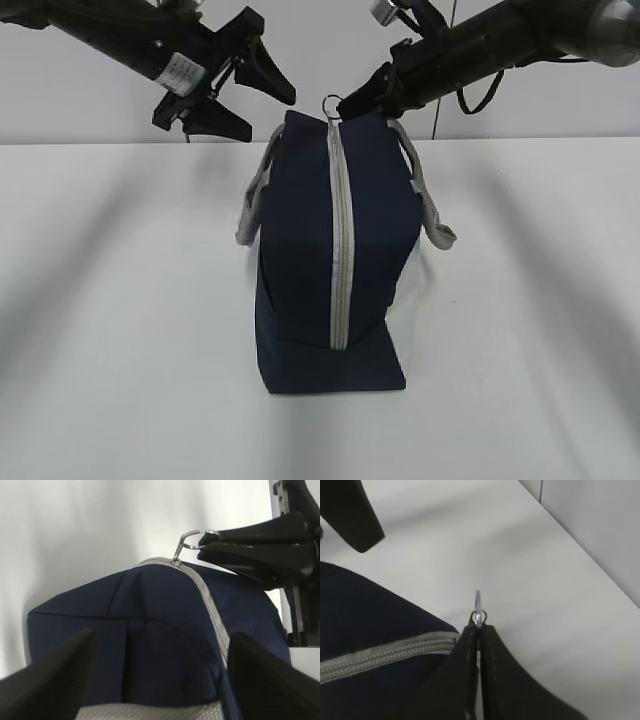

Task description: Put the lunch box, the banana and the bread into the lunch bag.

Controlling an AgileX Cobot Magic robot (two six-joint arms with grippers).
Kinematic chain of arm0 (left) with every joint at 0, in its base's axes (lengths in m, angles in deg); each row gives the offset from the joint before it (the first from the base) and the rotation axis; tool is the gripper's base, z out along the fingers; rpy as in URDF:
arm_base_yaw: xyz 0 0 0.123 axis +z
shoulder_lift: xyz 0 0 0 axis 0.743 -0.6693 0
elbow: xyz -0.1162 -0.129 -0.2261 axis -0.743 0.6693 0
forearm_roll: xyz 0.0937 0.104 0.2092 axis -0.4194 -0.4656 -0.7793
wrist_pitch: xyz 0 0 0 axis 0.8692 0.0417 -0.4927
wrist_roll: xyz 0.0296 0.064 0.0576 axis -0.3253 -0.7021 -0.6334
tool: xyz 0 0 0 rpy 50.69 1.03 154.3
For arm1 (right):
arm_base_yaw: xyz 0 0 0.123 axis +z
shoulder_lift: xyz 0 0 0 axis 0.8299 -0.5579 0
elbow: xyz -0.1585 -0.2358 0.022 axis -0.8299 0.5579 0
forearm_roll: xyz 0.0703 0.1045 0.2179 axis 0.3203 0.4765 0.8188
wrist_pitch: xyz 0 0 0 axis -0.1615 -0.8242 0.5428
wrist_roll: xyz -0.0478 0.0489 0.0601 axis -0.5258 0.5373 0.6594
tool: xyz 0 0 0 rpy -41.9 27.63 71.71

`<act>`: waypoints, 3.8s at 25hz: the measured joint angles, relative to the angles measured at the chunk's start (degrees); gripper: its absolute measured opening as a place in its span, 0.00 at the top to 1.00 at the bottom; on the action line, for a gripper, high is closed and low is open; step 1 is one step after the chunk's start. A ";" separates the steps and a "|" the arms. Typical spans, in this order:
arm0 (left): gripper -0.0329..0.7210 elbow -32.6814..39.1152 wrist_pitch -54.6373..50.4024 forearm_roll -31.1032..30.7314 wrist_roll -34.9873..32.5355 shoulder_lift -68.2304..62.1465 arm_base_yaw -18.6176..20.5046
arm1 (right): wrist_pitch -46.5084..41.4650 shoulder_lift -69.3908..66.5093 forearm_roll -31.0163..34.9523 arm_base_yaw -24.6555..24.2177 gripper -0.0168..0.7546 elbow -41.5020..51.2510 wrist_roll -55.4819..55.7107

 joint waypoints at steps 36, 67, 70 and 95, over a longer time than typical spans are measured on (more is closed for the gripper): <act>0.95 -3.90 0.72 2.85 -2.70 -4.66 -4.32 | -7.11 -1.86 -3.41 -2.59 1.00 -4.43 -9.12; 0.95 -8.99 -6.42 3.34 -8.85 -3.66 -5.28 | -6.01 -6.33 -1.61 -2.59 1.00 -4.69 -8.30; 0.95 -8.99 -6.54 2.98 -8.95 -3.47 -5.28 | -6.52 -6.33 -2.45 -2.59 1.00 -4.69 -7.31; 0.30 -9.76 -10.65 -5.97 -8.61 -1.72 -1.57 | -8.13 -2.78 -4.04 -5.38 0.44 -8.19 27.87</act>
